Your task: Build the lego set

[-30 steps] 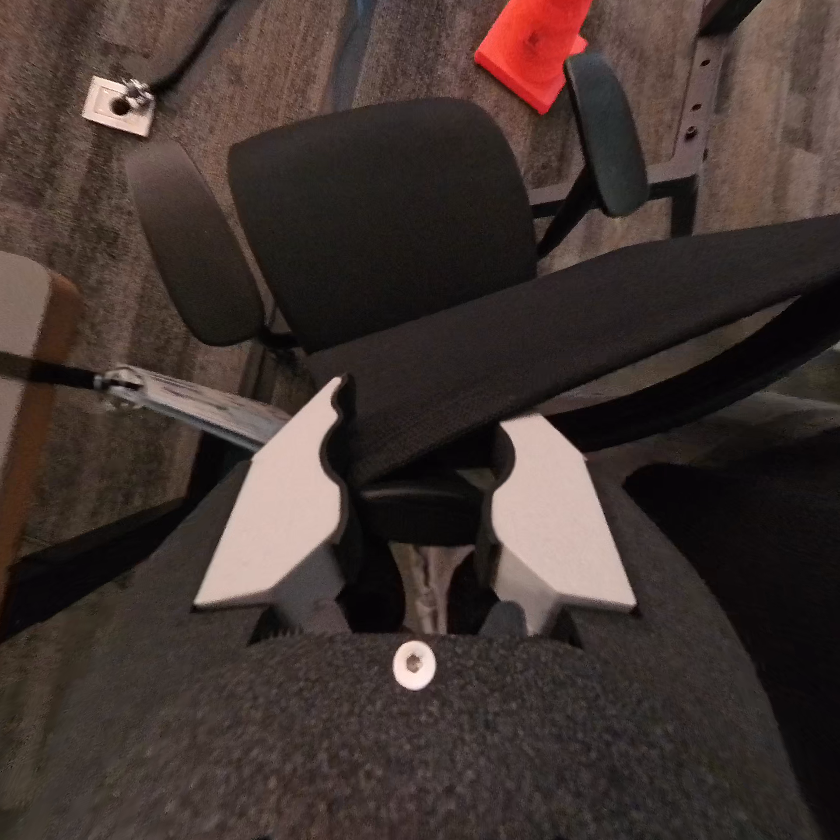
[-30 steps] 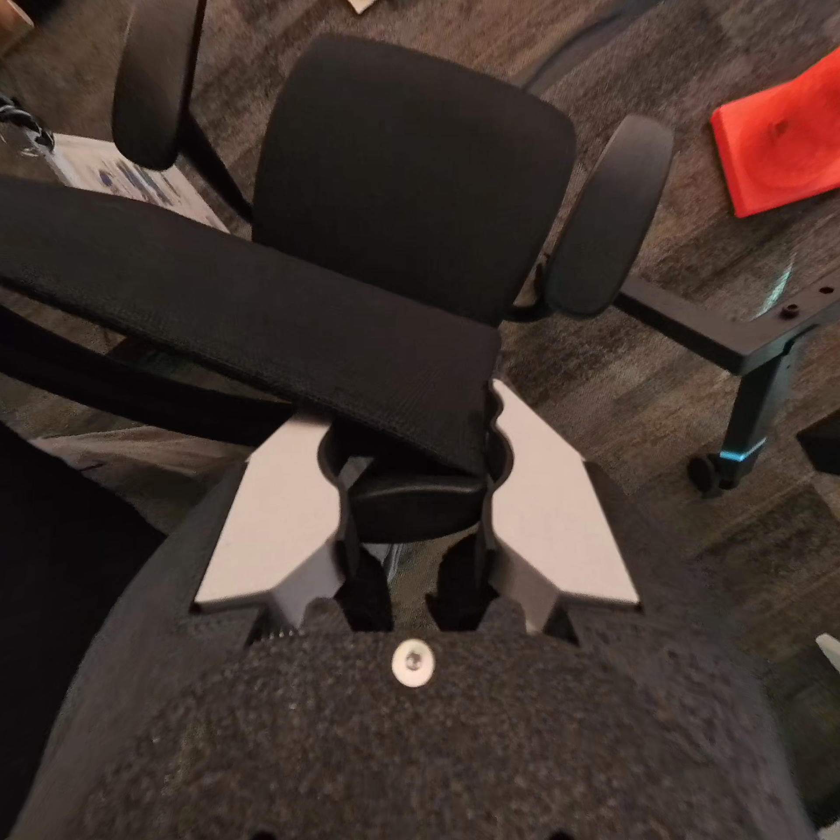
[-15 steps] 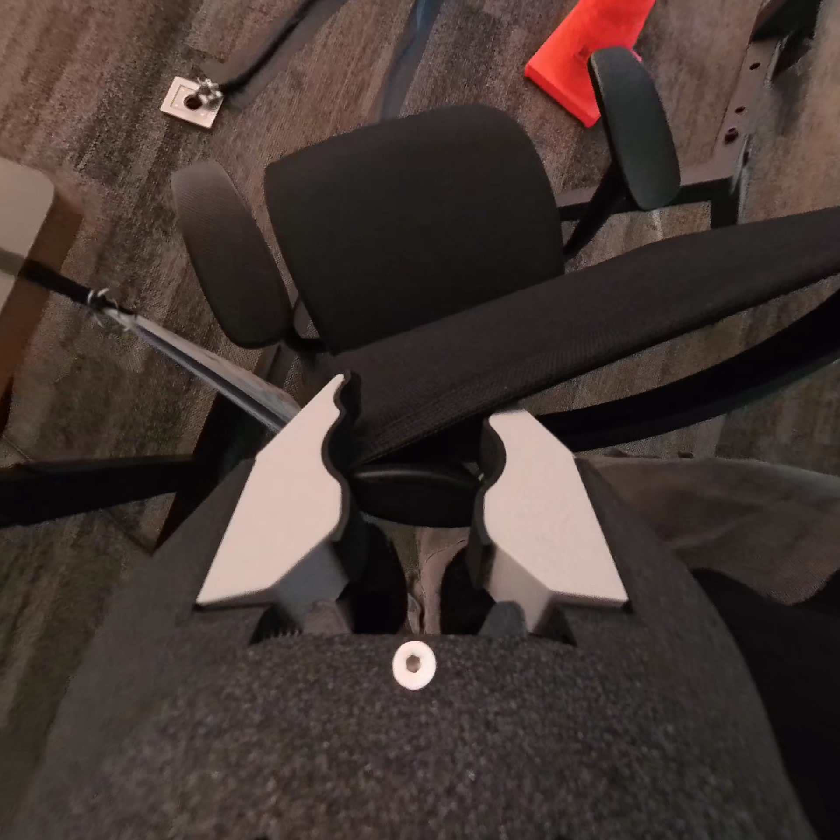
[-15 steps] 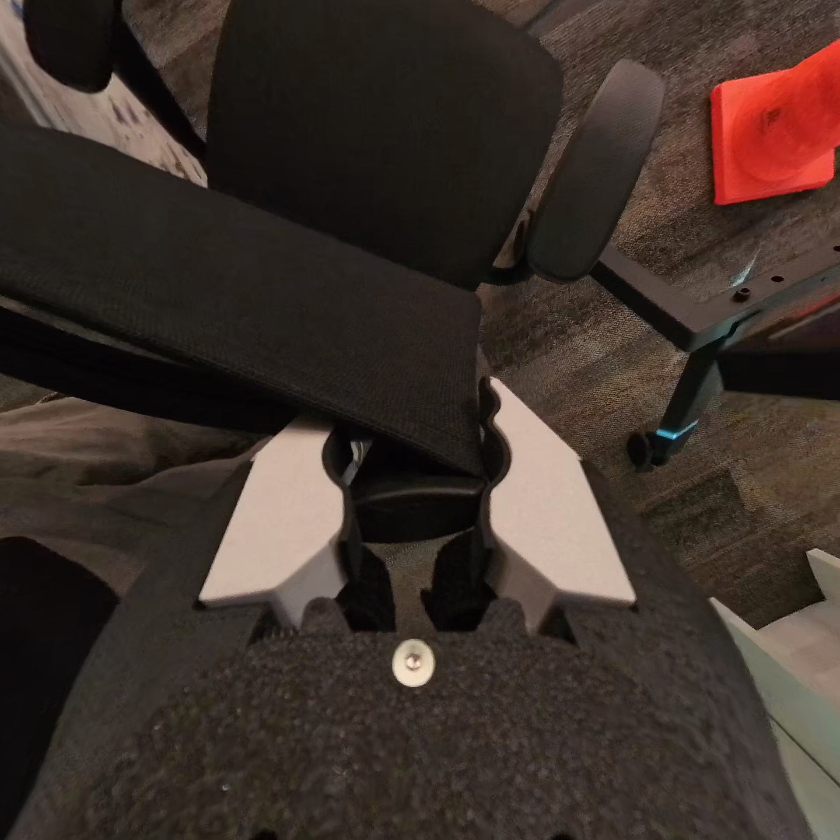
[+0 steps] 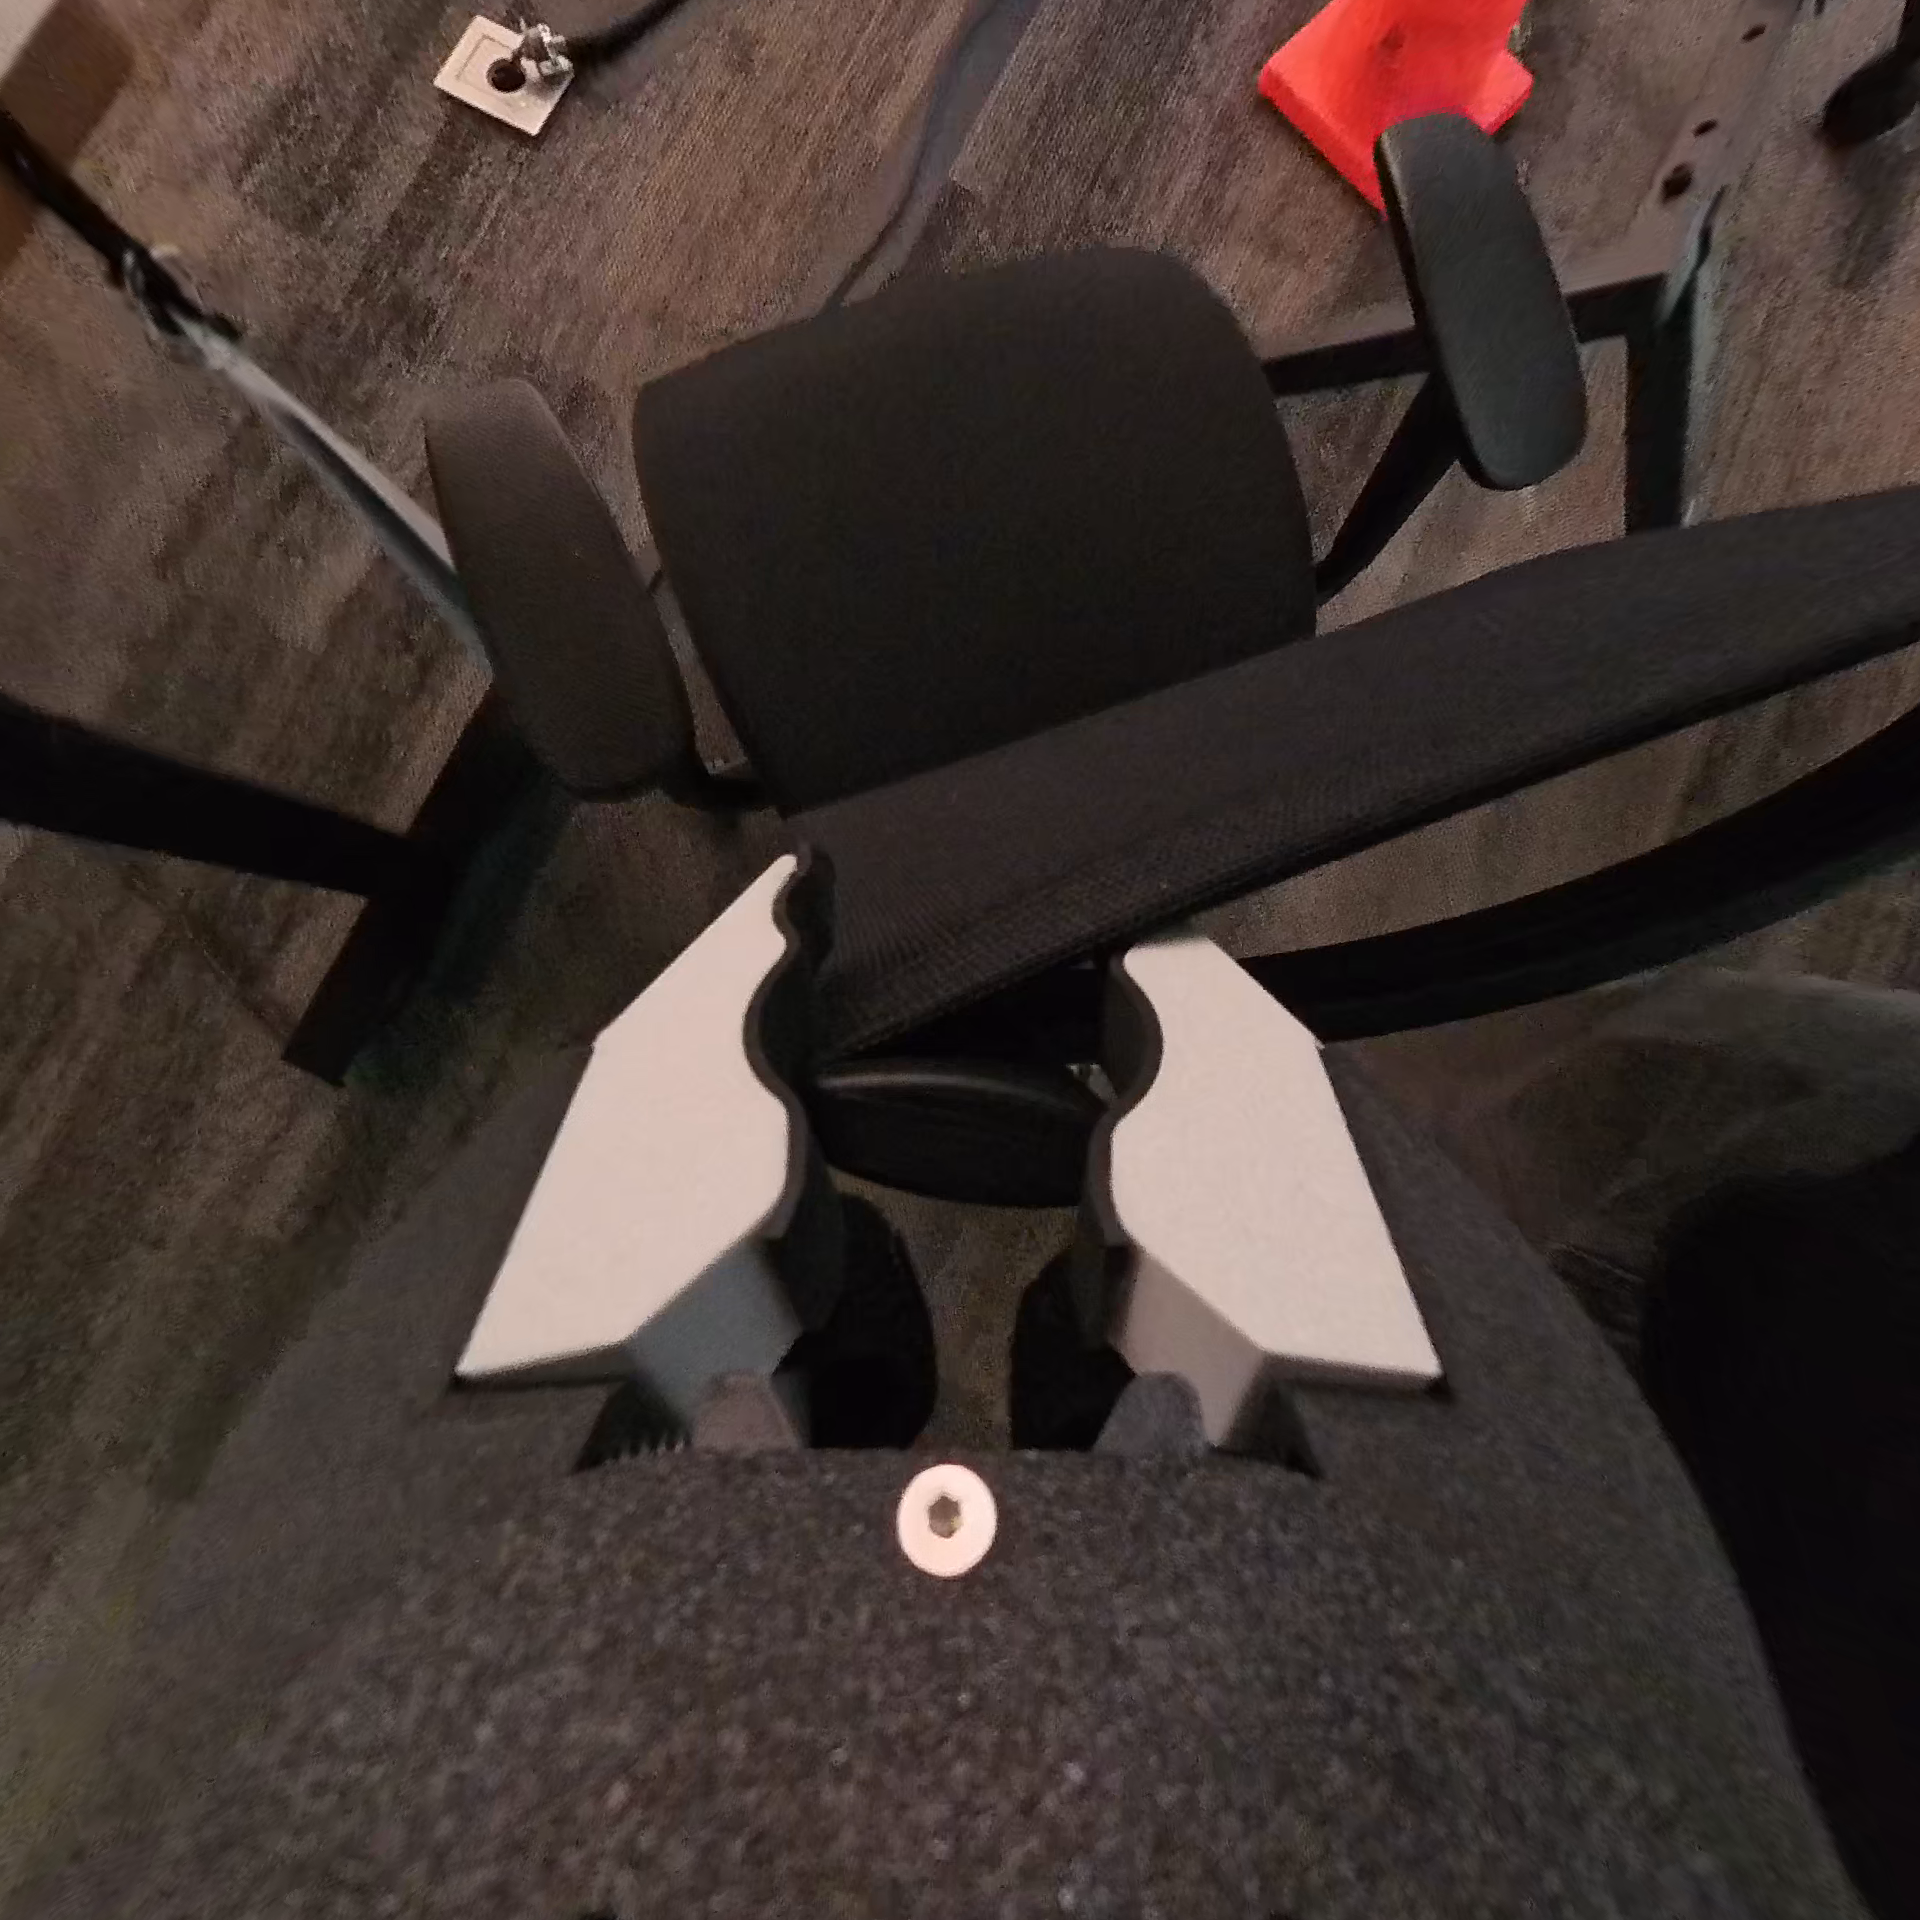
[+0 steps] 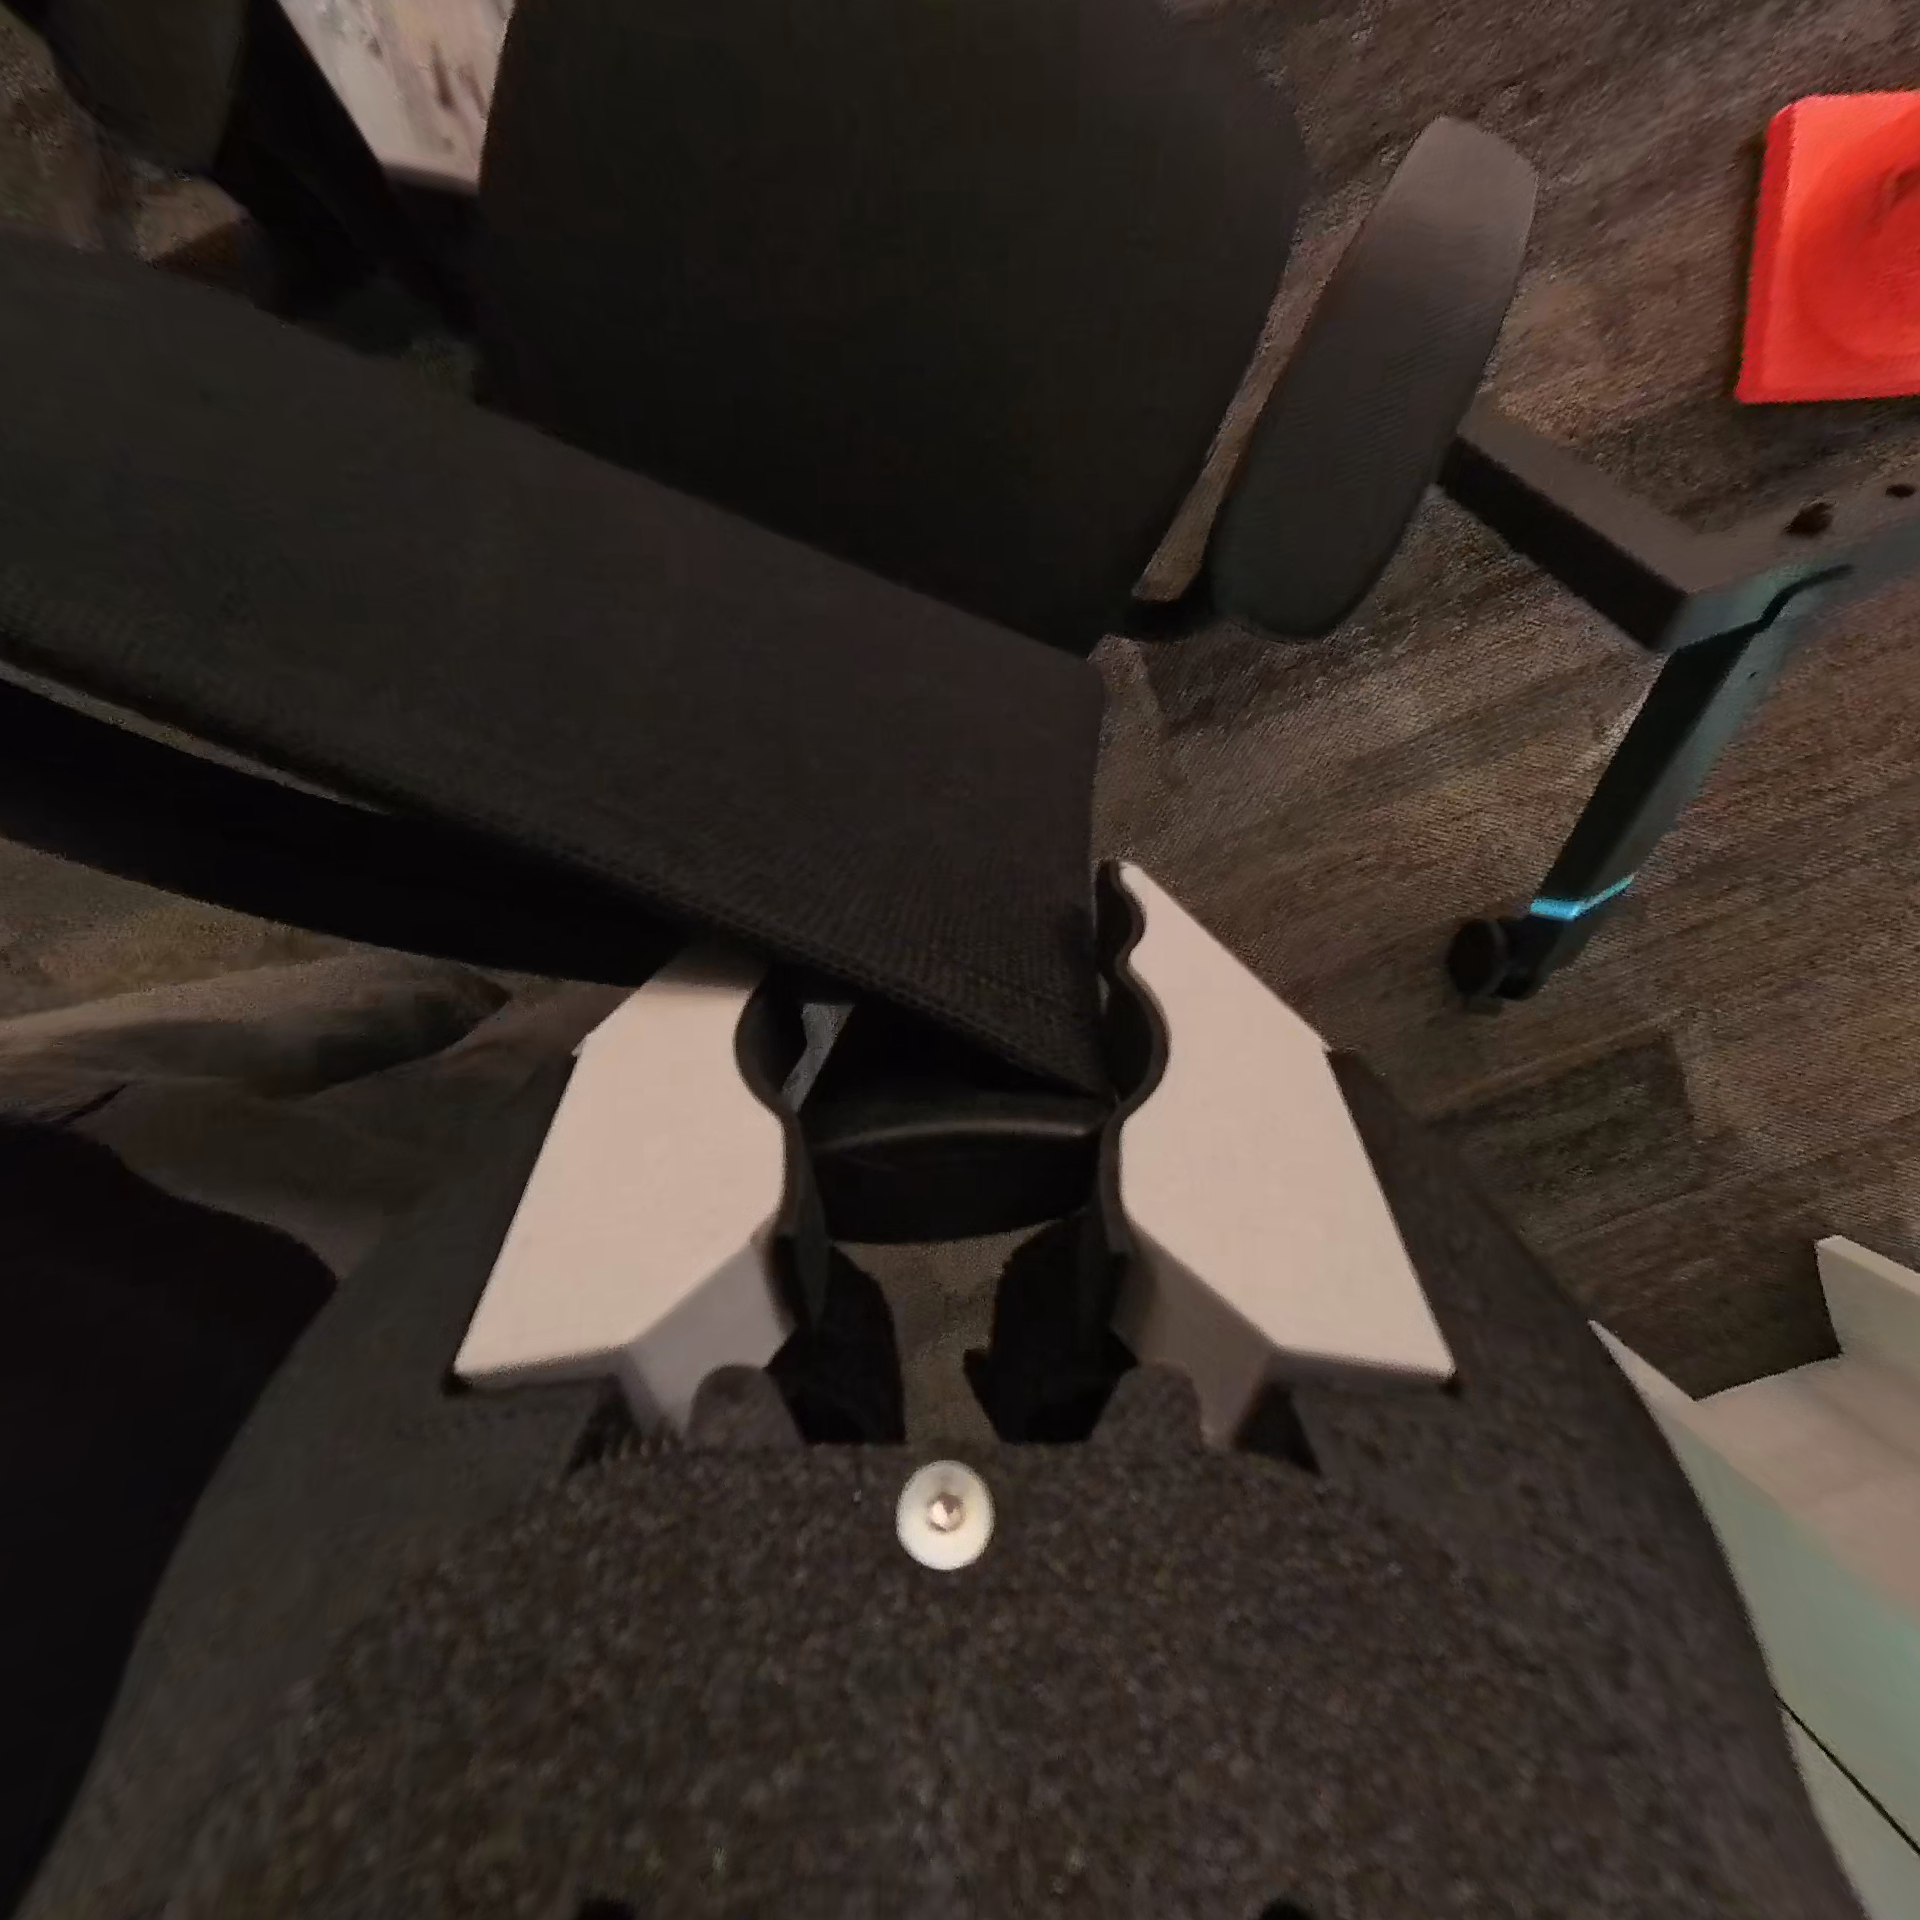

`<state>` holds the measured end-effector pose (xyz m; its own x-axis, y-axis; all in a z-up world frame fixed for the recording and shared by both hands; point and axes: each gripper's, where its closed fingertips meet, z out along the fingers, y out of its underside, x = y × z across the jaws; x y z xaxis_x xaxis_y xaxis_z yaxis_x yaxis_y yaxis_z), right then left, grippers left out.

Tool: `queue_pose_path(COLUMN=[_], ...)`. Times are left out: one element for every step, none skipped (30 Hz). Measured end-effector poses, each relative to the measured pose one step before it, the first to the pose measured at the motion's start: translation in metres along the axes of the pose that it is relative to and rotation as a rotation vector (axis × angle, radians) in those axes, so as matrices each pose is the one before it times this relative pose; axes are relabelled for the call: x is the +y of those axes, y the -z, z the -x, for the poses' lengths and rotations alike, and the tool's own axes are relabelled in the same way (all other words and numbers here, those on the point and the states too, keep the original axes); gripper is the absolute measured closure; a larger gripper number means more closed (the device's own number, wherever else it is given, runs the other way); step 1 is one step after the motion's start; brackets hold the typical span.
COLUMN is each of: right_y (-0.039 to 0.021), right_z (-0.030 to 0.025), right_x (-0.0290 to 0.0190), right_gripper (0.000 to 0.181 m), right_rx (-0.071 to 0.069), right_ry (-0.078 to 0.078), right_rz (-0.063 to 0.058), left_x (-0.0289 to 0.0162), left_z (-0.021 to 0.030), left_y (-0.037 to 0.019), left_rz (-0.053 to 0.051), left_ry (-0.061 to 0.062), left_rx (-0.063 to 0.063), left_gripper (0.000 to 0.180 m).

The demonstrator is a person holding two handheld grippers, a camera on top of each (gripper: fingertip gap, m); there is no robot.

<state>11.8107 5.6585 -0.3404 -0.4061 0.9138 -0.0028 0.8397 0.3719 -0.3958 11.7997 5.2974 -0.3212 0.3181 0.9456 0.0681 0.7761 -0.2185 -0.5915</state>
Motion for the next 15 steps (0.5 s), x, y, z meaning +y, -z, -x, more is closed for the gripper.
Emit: queue_pose_path(right_y=[0.00532, 0.0109, 0.00544, 0.0057, 0.00563, 0.00594, 0.00605, 0.00591, 0.00585, 0.00462, 0.00513, 0.00589, 0.00591, 0.00751, 0.00524], right_z=[0.00519, 0.00831, 0.00547, 0.00507, 0.00496, 0.00555, 0.00536, 0.0049, 0.00602, 0.00662, 0.00726, 0.00813, 0.00794, 0.01002, 0.00825], right_x=[0.01203, 0.01257, 0.01109, 0.01113, 0.01202, 0.0111, 0.01143, 0.01057, 0.01007, 0.00934, 0.00966, 0.00945, 0.00759, 0.00899, 0.00836], right_gripper=[0.125, 0.125, 0.125, 0.125, 0.125, 0.125, 0.125, 0.126, 0.126, 0.126, 0.126, 0.126, 0.127, 0.127, 0.127], right_rx=[-0.0042, -0.0063, -0.0054, 0.001, 0.0015, -0.0027, -0.0045, -0.0023, -0.0065, -0.008, -0.0095, -0.0123, -0.0184, -0.0149, -0.0136], right_ry=[0.0134, 0.0058, 0.0028, 0.0114, 0.0119, 0.0074, 0.0076, 0.0113, 0.0162, 0.016, 0.0189, 0.0228, 0.0115, 0.0148, 0.0114], right_rz=[-0.0065, -0.0084, -0.0102, -0.0081, -0.0038, -0.0108, -0.0042, -0.0036, -0.0014, -0.0013, 0.003, -0.0042, -0.0148, -0.0117, -0.0074], left_x=[0.01435, 0.01384, 0.01335, 0.01305, 0.01384, 0.01418, 0.01415, 0.01442, 0.01411, 0.01408, 0.01454, 0.01435, 0.0145, 0.01483, 0.01381], left_z=[-0.00651, -0.00621, -0.00623, -0.00616, -0.00657, -0.00632, -0.00626, -0.00581, -0.00524, -0.00456, -0.0038, -0.00333, -0.0036, -0.00392, -0.00365], left_y=[0.01, 0.01065, 0.0099, 0.00964, 0.01008, 0.0104, 0.01012, 0.01052, 0.00967, 0.01039, 0.01076, 0.01119, 0.01167, 0.01144, 0.01155], left_rz=[-0.0071, -0.0101, -0.0084, -0.0068, -0.0035, -0.0053, -0.0056, -0.0007, 0.0022, 0.0025, 0.0015, -0.0001, -0.0006, -0.0027, -0.0013], left_ry=[0.0079, 0.0081, 0.008, 0.0075, 0.0074, 0.0099, 0.0094, 0.01, 0.0099, 0.0117, 0.0142, 0.0146, 0.0117, 0.0091, 0.0114], left_rx=[-0.0041, -0.0041, -0.0051, -0.0056, -0.0065, -0.0067, -0.0062, -0.0069, -0.0076, -0.0091, -0.0121, -0.0109, -0.0081, -0.0079, -0.0093], left_gripper=[0.13, 0.13, 0.13, 0.13, 0.13, 0.13, 0.13, 0.13, 0.13, 0.13, 0.13, 0.13, 0.13, 0.13, 0.13])
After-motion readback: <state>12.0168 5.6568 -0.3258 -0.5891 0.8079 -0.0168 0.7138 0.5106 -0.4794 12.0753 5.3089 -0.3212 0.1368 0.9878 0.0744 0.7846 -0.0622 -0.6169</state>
